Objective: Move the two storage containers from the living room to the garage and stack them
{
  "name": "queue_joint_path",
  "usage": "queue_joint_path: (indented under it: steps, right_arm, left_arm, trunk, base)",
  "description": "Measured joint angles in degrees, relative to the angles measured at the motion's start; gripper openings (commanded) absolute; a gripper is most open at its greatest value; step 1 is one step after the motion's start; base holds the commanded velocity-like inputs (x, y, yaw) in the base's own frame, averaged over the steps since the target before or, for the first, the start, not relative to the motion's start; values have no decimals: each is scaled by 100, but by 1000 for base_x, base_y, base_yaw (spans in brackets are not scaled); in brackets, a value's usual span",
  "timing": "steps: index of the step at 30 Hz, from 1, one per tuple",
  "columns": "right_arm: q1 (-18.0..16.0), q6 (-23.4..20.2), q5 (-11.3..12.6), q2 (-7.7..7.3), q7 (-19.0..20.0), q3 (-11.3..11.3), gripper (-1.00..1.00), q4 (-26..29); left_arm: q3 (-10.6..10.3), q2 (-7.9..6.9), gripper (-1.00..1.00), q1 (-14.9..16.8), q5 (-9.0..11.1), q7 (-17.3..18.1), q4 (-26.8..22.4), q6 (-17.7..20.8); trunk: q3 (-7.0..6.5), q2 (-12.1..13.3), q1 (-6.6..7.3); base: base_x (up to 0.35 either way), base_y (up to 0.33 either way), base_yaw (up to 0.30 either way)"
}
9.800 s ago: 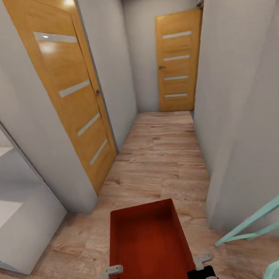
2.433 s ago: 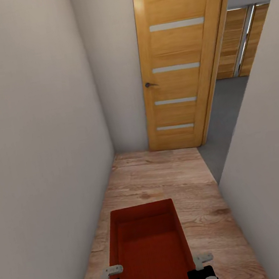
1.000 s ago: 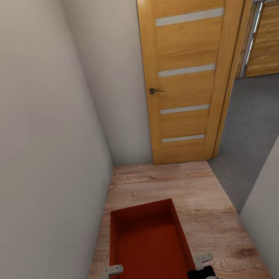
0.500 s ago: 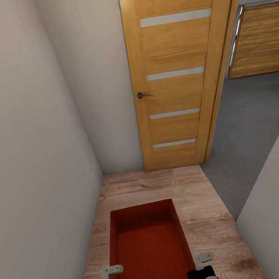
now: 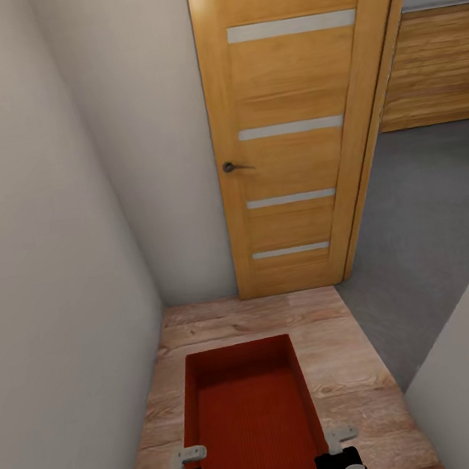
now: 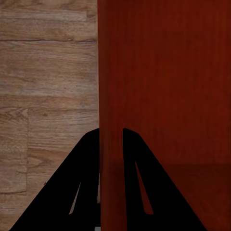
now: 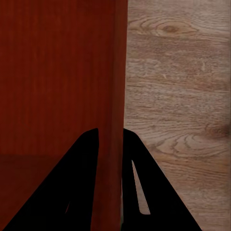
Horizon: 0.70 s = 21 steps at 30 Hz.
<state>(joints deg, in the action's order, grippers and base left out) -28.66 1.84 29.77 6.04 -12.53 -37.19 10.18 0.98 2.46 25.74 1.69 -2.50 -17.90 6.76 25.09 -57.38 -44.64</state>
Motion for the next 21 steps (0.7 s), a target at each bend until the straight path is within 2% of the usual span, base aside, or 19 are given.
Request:
queue_joint_path:
  steps: [21]
  right_arm:
    - [-2,0,-2,-2,0,0,-100,6]
  left_arm:
    - [5,2,-100,0,-5,-1,-6,-2]
  trunk:
    - [0,0,0]
  base:
    - [325,0,0]
